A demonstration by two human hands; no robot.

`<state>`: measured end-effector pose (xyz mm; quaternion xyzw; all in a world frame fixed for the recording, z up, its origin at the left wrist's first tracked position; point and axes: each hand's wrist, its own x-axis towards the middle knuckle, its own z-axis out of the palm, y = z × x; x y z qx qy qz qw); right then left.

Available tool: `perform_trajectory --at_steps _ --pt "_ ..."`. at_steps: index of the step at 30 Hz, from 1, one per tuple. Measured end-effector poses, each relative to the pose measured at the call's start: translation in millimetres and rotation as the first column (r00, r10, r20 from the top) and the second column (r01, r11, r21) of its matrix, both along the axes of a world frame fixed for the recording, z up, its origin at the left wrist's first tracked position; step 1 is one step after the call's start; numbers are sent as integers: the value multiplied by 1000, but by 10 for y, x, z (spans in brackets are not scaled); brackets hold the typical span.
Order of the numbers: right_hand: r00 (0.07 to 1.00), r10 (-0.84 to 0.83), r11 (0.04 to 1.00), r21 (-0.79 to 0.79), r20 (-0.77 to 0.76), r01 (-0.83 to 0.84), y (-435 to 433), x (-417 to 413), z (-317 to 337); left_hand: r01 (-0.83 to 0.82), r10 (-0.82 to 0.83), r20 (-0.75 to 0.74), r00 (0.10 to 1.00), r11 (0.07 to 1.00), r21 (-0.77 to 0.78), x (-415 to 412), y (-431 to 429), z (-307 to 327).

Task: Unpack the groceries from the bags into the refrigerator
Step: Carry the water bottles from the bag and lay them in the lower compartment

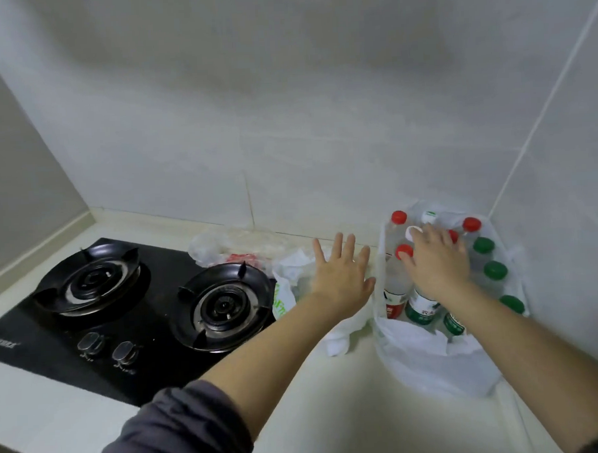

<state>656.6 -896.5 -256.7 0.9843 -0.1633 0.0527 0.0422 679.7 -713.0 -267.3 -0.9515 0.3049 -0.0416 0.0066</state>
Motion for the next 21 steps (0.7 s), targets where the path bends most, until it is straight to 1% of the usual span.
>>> perform_trajectory --at_steps 2,6,12,15,18,21 --pt "999 -41 999 10 13 40 -139 -2 -17 45 -45 16 999 999 30 68 -188 24" --pt "994 -107 994 3 2 107 -329 -11 -67 117 -118 42 992 993 27 169 -532 67" --pt "985 -164 986 27 -59 166 -416 -4 -132 140 -146 82 986 987 74 314 -953 126" --pt "983 -168 985 26 -71 170 -431 3 -159 137 -143 46 989 984 114 400 -1091 83" --pt "983 -175 983 44 -60 177 -449 10 -222 113 -112 -15 994 986 120 473 -1155 3" --pt "980 -195 977 79 -30 197 -472 29 -263 52 -50 -121 991 998 19 509 -1152 -43"
